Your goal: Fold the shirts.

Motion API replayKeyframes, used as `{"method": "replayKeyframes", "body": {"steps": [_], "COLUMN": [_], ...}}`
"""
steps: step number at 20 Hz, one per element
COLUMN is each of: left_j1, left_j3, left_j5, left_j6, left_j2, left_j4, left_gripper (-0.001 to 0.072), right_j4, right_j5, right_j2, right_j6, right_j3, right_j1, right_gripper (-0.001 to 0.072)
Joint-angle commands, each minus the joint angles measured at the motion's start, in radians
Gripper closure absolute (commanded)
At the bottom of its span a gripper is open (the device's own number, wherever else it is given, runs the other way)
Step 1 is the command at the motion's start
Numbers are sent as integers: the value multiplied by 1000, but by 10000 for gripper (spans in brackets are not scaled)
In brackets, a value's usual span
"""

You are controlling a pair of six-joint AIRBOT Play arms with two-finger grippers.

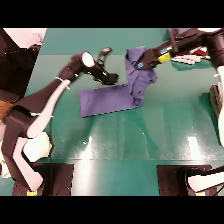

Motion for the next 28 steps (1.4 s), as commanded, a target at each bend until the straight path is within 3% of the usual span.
{"method": "replayKeyframes", "body": {"steps": [1,4,5,6,7,8,10,13,15,21,23,28], "left_j1": [137,269,309,342,372,399,438,448,438,389,364,329], "left_j3": [1,1,1,1,1,1,1,0,-5,-10,-10,-10], "left_j5": [-114,-153,-171,-188,-203,-213,-224,-256,-262,-263,-257,-214], "left_j6": [18,40,42,42,42,43,43,70,71,92,95,95], "left_j2": [118,219,251,277,301,326,364,385,385,384,384,383], "left_j4": [147,157,157,157,157,157,157,158,149,136,136,135], "left_gripper": [686,686,686,686,686,685,686,685,685,685,685,686], "right_j4": [8,10,13,12,11,5,-60,-233,-261,-250,-215,76], "right_j5": [-98,-344,-411,-466,-497,-499,-457,-278,-190,-181,-216,-262], "right_j2": [-70,-156,-187,-218,-237,-244,-222,-153,-106,-18,-23,-148], "right_j6": [-39,-71,-73,-96,-125,-164,-177,-151,-145,-109,-110,-114], "right_j3": [1,2,1,2,2,1,1,0,-31,-361,-455,-523], "right_j1": [124,285,335,386,422,444,436,346,244,-86,-166,-256], "right_gripper": [691,680,541,227,76,83,173,173,173,170,78,79]}}
